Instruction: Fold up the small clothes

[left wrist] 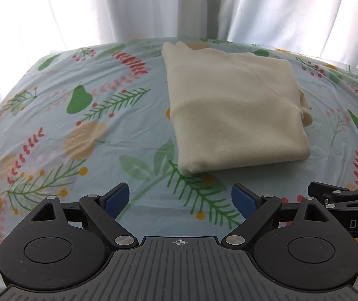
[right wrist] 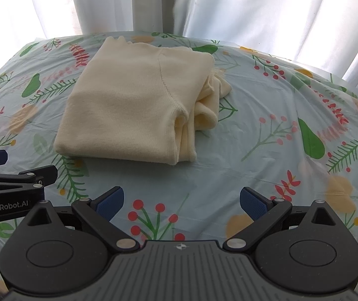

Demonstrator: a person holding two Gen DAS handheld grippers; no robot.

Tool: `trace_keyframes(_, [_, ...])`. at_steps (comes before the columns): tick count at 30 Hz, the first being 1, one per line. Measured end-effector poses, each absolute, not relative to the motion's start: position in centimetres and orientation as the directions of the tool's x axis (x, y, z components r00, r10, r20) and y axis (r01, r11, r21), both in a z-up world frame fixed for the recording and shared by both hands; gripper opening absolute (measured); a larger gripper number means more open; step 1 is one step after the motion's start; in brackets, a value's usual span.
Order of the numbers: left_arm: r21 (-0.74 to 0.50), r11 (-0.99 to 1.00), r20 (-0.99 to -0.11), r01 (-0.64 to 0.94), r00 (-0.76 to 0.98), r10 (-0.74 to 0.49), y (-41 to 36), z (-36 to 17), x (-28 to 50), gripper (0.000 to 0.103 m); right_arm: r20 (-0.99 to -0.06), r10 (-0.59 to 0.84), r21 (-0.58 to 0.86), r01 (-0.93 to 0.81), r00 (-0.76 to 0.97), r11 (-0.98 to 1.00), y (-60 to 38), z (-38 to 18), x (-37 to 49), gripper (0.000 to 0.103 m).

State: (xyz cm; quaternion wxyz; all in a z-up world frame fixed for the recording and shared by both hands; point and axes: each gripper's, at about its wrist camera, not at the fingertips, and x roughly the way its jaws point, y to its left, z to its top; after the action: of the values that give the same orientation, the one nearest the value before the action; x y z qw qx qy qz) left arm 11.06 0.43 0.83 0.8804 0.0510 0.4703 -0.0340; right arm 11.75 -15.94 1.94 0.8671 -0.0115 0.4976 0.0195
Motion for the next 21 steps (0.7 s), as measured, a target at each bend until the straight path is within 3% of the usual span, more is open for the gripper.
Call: trace_keyframes(21, [0.063, 0.992, -0.834, 0.113, 0.551, -0.01, 0.51, 0.9, 11.18, 0.093, -0.861, 0.016, -0.005, -0.039, 0.509, 0.999, -16.02, 2.25, 11.83, 0.099])
